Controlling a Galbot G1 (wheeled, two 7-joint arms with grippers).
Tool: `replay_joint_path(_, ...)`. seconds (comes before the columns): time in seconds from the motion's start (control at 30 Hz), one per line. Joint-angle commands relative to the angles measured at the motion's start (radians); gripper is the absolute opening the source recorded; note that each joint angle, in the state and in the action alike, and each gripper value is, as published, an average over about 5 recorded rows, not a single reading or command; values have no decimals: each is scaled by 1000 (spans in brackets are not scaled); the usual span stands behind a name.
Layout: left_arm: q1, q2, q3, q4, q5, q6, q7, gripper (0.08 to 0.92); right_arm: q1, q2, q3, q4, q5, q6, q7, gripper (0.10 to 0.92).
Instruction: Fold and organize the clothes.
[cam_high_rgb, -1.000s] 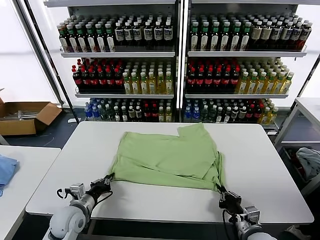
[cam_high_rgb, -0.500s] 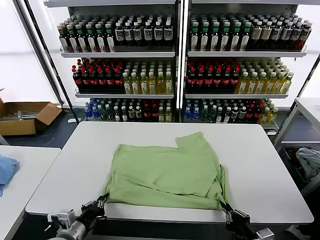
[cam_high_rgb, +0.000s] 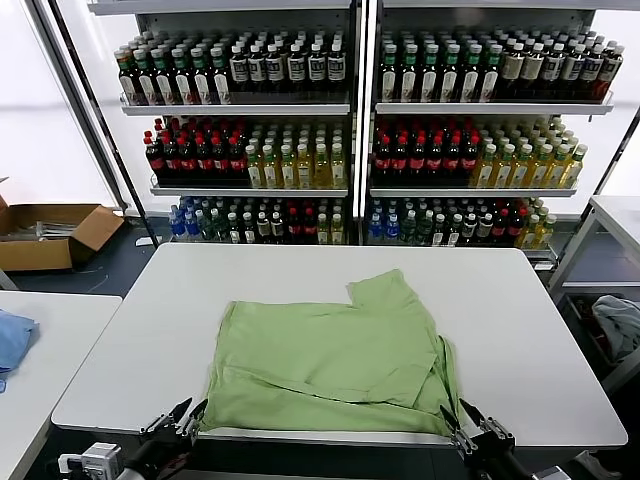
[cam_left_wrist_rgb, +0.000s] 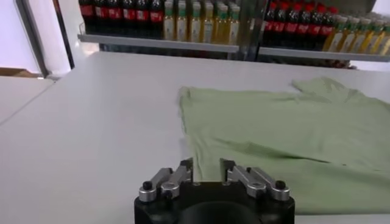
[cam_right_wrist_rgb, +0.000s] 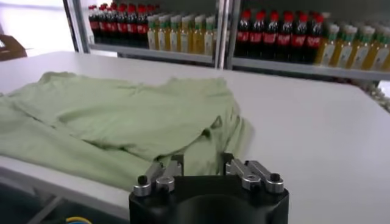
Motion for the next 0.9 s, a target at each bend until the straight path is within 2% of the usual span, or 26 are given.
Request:
replay_joint_path(0.03, -52, 55, -54, -14, -63, -1, 10, 454, 73, -10, 35, 25, 27, -4, -13, 612)
replay_joint_path(0.23, -289, 196, 52, 190, -133, -30, 55, 627, 480, -9, -94, -200, -25, -144, -27, 777)
replay_joint_path(0.33, -436, 247, 130, 312, -158, -35, 81, 714, 655, 2, -143, -351, -52, -192, -72, 815)
replay_joint_path(0.47, -635, 276, 245, 475, -159, -44, 110, 804, 851, 33, -193, -536, -65, -236, -129, 822)
replay_joint_path(0.67, -877, 278, 409, 714, -138, -76, 141, 822, 1084, 99, -267, -785, -113, -291, -185, 823)
replay_joint_path(0.9, -1058, 239, 529, 883, -119, -83, 143, 823, 1292, 185, -301, -1108, -211, -246, -234, 823)
